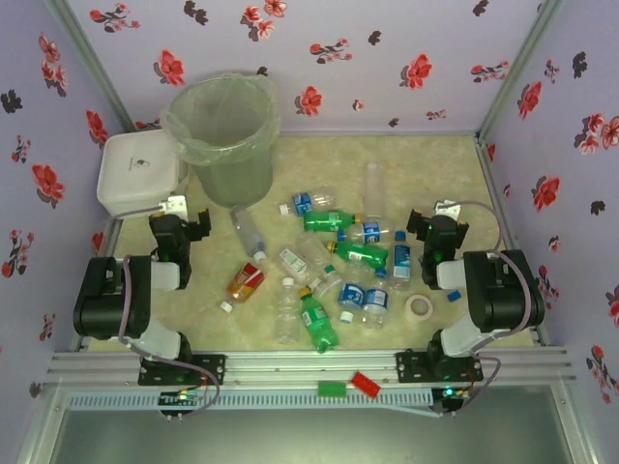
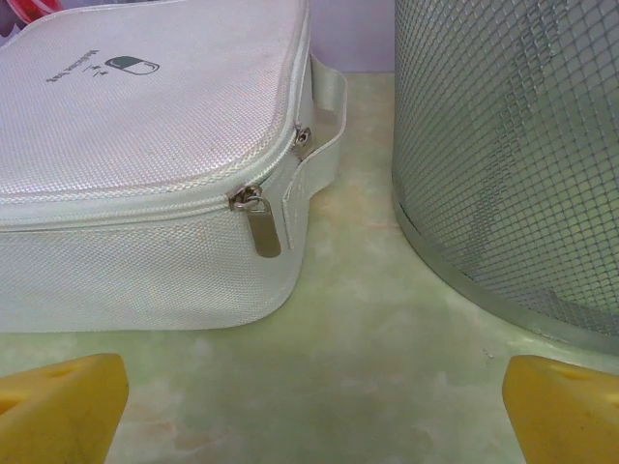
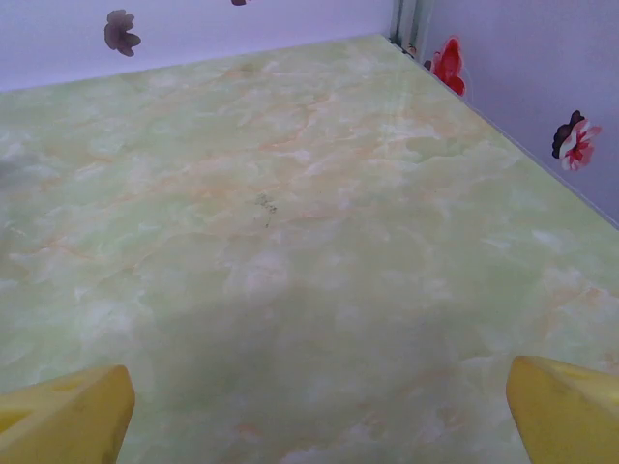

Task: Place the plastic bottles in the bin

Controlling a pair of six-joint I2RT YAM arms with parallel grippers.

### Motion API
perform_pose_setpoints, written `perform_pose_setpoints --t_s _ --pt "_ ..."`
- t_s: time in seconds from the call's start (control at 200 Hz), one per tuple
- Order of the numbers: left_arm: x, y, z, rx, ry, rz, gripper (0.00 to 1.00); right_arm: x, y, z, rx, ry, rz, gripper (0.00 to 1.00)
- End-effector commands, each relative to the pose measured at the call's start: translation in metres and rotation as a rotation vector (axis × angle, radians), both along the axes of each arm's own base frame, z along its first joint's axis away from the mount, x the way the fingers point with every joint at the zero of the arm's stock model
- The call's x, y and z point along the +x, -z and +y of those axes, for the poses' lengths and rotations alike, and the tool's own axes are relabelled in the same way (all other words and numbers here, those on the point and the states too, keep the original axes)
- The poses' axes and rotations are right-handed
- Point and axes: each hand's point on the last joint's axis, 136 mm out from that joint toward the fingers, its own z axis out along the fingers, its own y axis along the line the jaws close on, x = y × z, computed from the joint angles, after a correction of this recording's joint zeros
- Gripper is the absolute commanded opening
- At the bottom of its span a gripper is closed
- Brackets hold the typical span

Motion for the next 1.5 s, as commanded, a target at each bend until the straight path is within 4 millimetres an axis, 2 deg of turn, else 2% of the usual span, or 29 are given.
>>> perform_pose_setpoints --t_s 0.0,0.87,1.025,1.145,1.215,1.31,1.405,1.49 --pt "-0.001 0.003 0.002 -0.005 -0.017 0.004 1.0 0.005 -0.008 0.0 -0.005 -0.01 -0.025 1.0" --pt "0.0 0.004 0.003 -0.021 -0.002 0.013 1.0 0.006 -0.008 0.0 0.011 -0.022 -0.023 0.99" --pt "0.0 0.002 0.003 -0.016 -0.01 0.006 1.0 0.003 -0.023 0.0 0.004 -0.019 -0.037 0.99" --pt "-0.002 -0.018 0.0 0.002 -0.006 0.012 1.0 0.001 -0.039 0.001 -0.017 -0.012 -0.016 0.99" --pt "-0.005 -0.037 0.001 0.024 -0.035 0.011 1.0 0.002 -0.055 0.007 -0.037 -0.018 -0.004 0.99" --pt "-0.009 -0.061 0.002 -0.034 -0.076 -0.022 1.0 0.005 -0.075 0.013 0.026 -0.007 0.008 1.0" --pt "-0.013 -0.078 -0.003 -0.12 -0.089 -0.038 1.0 0.012 -0.089 0.028 0.1 -0.017 0.039 0.99" --pt "-0.02 -0.082 -0.015 -0.219 -0.085 -0.012 1.0 0.021 -0.095 0.049 0.139 -0.06 0.112 0.99"
